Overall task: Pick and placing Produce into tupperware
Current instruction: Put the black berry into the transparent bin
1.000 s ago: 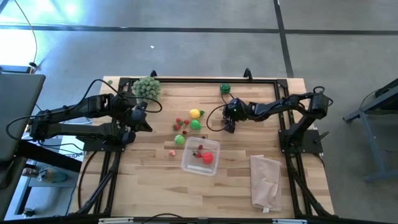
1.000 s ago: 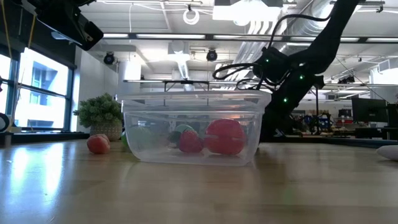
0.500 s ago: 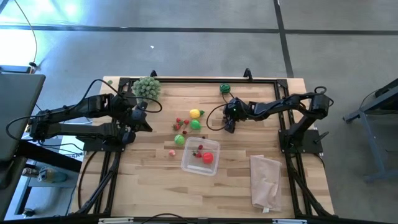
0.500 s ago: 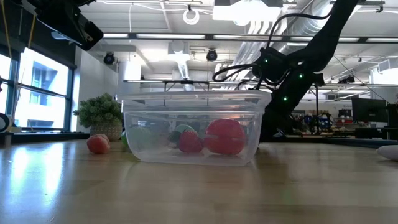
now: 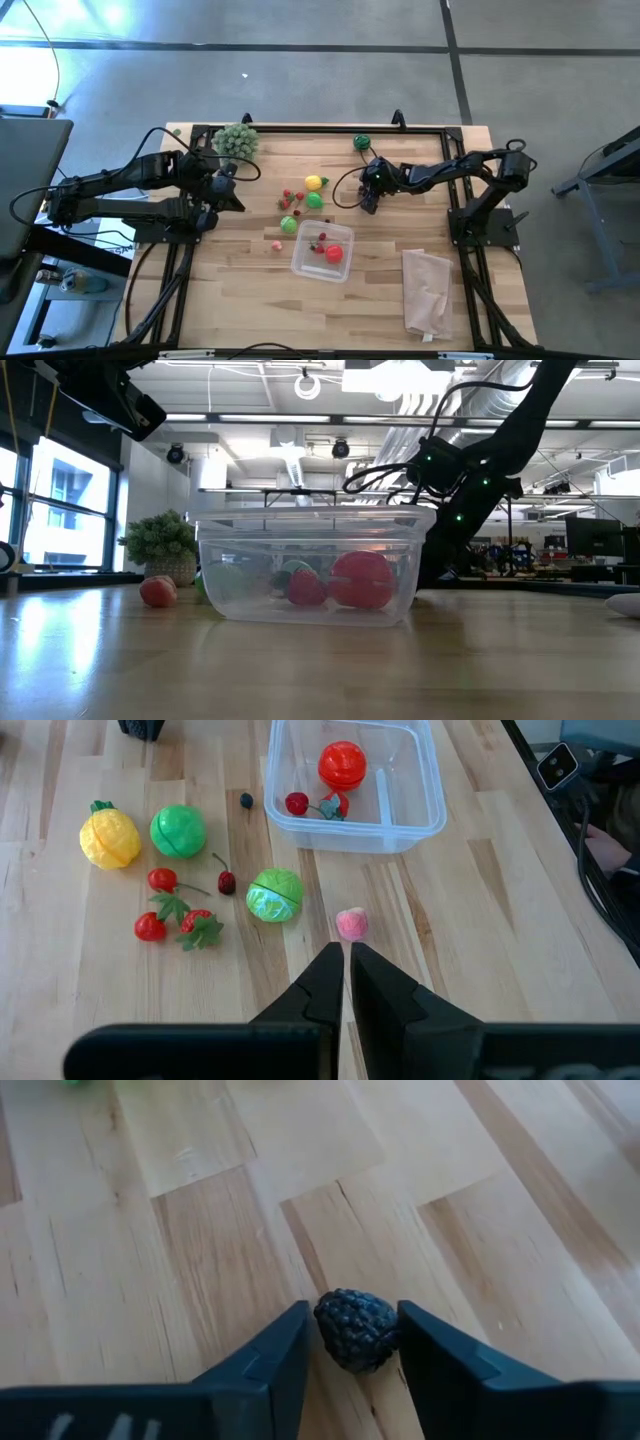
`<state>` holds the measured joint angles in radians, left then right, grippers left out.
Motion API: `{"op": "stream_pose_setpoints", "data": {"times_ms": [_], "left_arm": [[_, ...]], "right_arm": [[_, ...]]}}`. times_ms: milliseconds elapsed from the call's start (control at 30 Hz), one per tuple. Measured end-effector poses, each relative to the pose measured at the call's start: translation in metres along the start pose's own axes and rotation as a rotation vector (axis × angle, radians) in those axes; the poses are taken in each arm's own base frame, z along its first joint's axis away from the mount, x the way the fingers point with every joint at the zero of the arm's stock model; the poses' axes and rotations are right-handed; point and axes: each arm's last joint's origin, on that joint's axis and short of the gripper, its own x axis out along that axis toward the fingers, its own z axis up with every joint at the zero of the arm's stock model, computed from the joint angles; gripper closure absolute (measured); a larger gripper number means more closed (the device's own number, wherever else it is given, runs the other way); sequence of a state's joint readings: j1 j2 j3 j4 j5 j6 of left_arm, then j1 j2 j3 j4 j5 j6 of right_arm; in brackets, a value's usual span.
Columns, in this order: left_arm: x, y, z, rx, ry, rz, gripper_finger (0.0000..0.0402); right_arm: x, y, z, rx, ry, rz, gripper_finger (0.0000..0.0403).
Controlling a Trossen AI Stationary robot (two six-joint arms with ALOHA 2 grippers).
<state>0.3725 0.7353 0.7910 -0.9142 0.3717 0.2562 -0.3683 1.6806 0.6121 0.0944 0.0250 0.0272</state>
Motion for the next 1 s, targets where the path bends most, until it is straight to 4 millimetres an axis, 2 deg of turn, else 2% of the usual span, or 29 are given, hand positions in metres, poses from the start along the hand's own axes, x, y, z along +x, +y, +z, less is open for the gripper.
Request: {"op": "stream_pose_setpoints", "data": {"times_ms": [433,733,1000], "left_arm": [[0.0,0.0,0.0,-0.001,0.001,0.0,0.0387],[0.0,0.0,0.0,0.0,0.0,0.0,0.0387],[0.0,0.0,0.0,0.0,0.001,0.0,0.0387]], "right_arm": [[0.0,0.0,0.0,0.026,-0.01,0.001,0.0293],[-0.001,0.0,0.002,0.026,-0.032,0.005,0.0295],[-0.01,0.0,0.007,0.019,-0.07,0.007,0.0295]]}}
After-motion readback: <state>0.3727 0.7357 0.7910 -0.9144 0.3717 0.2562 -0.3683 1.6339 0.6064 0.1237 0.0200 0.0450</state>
